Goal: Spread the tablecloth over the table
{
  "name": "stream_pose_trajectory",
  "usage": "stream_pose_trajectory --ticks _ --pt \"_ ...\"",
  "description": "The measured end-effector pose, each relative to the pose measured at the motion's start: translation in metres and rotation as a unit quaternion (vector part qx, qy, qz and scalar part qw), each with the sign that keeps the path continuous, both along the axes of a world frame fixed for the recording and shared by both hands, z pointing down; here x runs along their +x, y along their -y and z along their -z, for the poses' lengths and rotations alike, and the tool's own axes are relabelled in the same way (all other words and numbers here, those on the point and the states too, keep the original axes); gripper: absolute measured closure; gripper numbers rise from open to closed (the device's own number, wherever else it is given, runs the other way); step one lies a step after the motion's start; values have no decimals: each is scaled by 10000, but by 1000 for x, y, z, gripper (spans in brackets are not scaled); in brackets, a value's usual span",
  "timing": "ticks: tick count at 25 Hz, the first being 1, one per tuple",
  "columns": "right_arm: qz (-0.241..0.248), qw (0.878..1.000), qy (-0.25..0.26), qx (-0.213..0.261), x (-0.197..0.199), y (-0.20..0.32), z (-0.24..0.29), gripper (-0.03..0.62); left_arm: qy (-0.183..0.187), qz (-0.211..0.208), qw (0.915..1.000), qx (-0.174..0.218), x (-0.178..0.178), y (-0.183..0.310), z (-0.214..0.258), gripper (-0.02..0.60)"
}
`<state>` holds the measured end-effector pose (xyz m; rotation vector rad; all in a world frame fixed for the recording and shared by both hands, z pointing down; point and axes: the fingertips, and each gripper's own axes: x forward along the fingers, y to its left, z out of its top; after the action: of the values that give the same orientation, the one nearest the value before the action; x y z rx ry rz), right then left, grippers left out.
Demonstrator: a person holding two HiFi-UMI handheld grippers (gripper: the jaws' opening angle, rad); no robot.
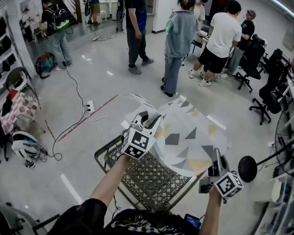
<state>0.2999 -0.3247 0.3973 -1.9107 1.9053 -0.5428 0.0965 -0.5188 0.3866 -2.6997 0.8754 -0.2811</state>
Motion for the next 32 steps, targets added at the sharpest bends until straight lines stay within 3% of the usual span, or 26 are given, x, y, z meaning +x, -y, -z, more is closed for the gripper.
stream_pose_trajectory --ticks 3,6,11,15,18,20,22,24,26,29,32 --pt "-92 9997 188 -146 22 -11 -18 577 15 85 9998 -195 -4 -18 -25 505" --pt "5 9986 443 -274 33 -18 -42 577 -34 572 9979 -305 -25 -26 -39 505" --pt "-625 9890 1305 -312 76 -44 -64 577 -518 1211 9866 -968 -63 -41 -58 492" --pt "-673 9903 1201 -162 83 -56 -63 577 -582 1434 9767 -1485 -81 -66 -90 483" --pt "-887 9890 1182 107 93 -70 -51 579 -707 1395 9712 -1798 -73 -77 -107 483" --pt "-1040 9889 1028 246 94 -79 -41 579 -600 1237 9755 -1719 -63 -80 -108 483" --pt "-1261 9877 894 221 93 -93 -41 579 -220 1024 9843 -1420 -55 -86 -106 483" --pt "-1565 9824 1015 120 93 -112 -48 579 61 839 9893 -1191 -50 -96 -104 483" --pt "-1911 9742 1202 8 98 -136 -58 578 119 748 9904 -1152 -46 -109 -106 483" --pt "-2338 9614 1446 -110 107 -175 -86 577 73 894 9898 -1102 -51 -137 -117 482" --pt "-2452 9519 1819 -249 95 -198 -121 577 9 1415 9841 -1074 -82 -162 -141 480"
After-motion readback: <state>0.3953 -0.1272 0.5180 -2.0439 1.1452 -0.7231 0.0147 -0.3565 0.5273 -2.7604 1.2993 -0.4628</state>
